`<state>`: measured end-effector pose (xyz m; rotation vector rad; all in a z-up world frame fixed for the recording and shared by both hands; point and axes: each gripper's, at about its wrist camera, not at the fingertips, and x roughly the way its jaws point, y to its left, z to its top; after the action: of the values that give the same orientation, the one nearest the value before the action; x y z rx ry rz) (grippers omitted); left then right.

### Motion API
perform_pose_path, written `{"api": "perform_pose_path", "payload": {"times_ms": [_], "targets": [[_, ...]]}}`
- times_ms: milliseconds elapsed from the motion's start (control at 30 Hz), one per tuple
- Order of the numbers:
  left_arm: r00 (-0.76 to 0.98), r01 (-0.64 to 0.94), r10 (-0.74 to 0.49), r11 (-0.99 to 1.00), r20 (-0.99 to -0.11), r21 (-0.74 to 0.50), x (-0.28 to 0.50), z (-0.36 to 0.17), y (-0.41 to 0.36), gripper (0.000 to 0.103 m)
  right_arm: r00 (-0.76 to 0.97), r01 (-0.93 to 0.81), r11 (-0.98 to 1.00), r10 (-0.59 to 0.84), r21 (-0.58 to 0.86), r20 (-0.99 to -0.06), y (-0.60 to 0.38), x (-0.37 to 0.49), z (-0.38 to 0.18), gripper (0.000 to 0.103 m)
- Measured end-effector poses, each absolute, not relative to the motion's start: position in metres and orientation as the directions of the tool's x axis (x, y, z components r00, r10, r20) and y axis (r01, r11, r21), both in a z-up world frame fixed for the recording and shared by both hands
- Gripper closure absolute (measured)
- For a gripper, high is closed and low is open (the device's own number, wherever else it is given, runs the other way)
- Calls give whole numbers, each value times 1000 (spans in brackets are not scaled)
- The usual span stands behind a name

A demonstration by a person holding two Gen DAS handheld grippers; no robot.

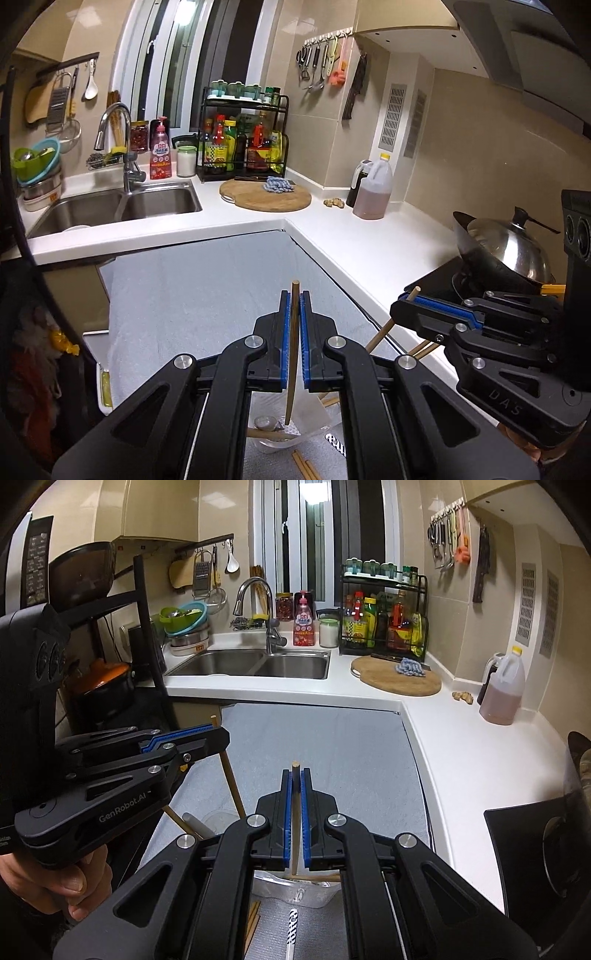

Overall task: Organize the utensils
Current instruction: 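Lift both held chopsticks and carry them over the clear container, then open both tools to drop the chopsticks into the container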

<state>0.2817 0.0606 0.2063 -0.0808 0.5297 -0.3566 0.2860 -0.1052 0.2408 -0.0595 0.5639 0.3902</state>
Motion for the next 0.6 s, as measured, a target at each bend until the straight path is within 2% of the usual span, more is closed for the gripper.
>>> {"api": "perform_pose_path", "payload": {"times_ms": [233, 333, 400, 433, 467, 600], "targets": [[799, 312, -338, 940, -497, -137, 283, 198, 51, 98, 772, -369, 928, 342, 60, -536, -112, 288, 232, 98], [795, 309, -329, 943, -511, -126, 284, 197, 46, 98, 767, -370, 927, 338, 55, -545, -113, 288, 232, 94], [802, 302, -320, 946, -505, -119, 281, 200, 45, 93, 780, -363, 931, 329, 44, -532, -115, 283, 237, 82], [811, 294, -306, 950, -498, -105, 278, 204, 44, 81, 789, -360, 932, 326, 39, -521, -118, 278, 241, 76], [822, 286, -296, 953, -487, -97, 274, 207, 44, 73, 796, -359, 933, 325, 35, -510, -121, 273, 244, 72], [856, 257, -278, 960, -435, -106, 252, 226, 48, 73, 819, -370, 928, 346, 39, -459, -136, 249, 260, 71]]}}
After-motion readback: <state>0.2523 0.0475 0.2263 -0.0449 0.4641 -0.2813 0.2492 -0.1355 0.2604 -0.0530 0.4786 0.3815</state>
